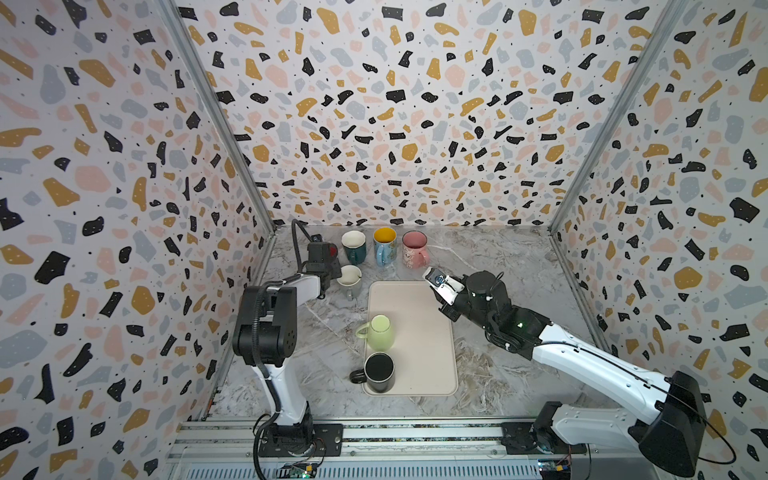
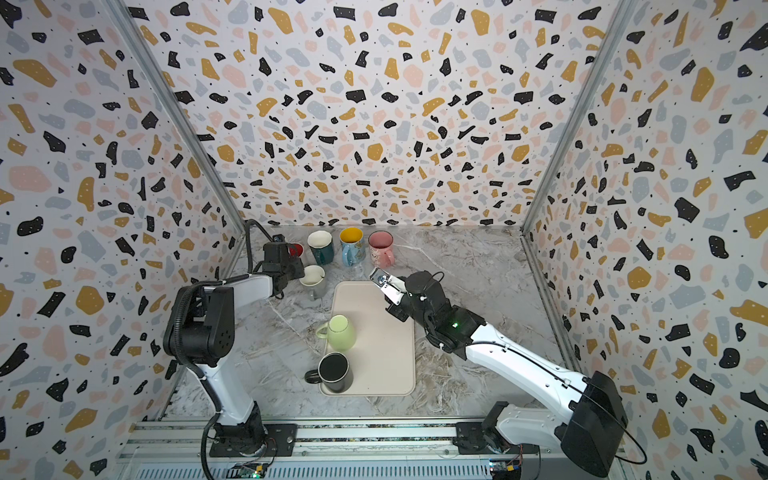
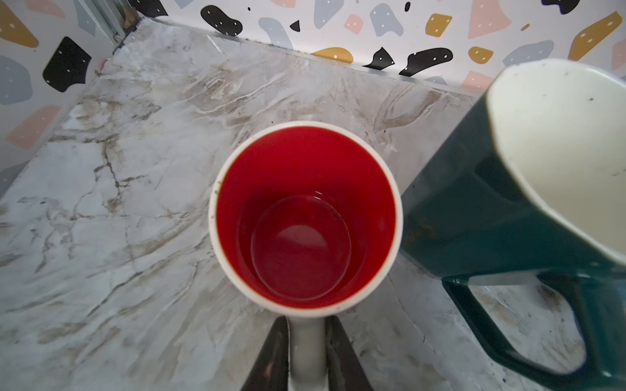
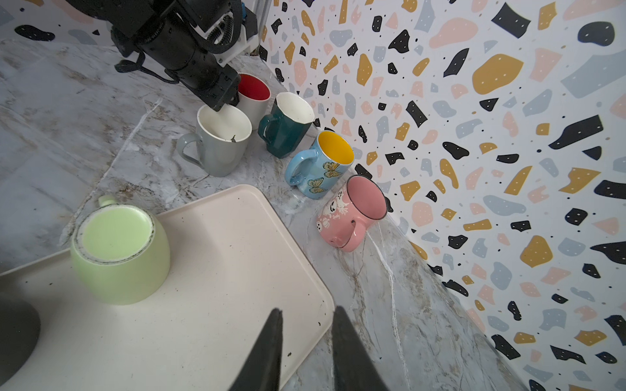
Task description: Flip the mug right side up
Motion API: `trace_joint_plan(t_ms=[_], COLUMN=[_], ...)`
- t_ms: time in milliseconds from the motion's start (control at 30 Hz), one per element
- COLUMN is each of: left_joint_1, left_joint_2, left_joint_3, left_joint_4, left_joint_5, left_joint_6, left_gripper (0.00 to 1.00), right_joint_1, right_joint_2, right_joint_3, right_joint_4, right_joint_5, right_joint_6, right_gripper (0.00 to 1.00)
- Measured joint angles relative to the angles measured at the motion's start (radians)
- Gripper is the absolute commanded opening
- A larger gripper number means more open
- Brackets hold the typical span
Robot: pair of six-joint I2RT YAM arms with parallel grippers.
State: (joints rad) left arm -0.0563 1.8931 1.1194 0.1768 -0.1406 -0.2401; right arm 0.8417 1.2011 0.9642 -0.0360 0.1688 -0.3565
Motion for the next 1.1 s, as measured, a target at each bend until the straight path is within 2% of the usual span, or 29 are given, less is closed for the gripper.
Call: trace_joint_plan(t_ms=[233,600,867,1100], left_joint_1=[0.001,0.001,0.001,0.001], left_joint_2=[-0.002,-0.095,-0.252,-0.457], left_joint_3=[-0.002,-0.002,0.005,0.041], left_joint_4=[-0.001,-0.028,-0.152,-0.328], left_joint_5=[-0.003,-0.008,0.016,0.165], left_joint_6=[-0.008,-0.010,-0.039,-0.173], left_gripper=[0.30,0.32,0.33,0.37], right_joint_1=[0.000,0.000,0.000,0.008], right_joint_2=[-0.002,-0.014,-0.033,-0.035], right_joint_3=[0.000,0.000,0.000,-0.001], right_joint_4=[0.000,0.000,0.000,-0.001], right_joint_5=[0.001,0.000,-0.008,-0.031], right_joint_6=[0.000,0.004,0.018,0.049], right_gripper=[0.28,0.28,0.29,0.32])
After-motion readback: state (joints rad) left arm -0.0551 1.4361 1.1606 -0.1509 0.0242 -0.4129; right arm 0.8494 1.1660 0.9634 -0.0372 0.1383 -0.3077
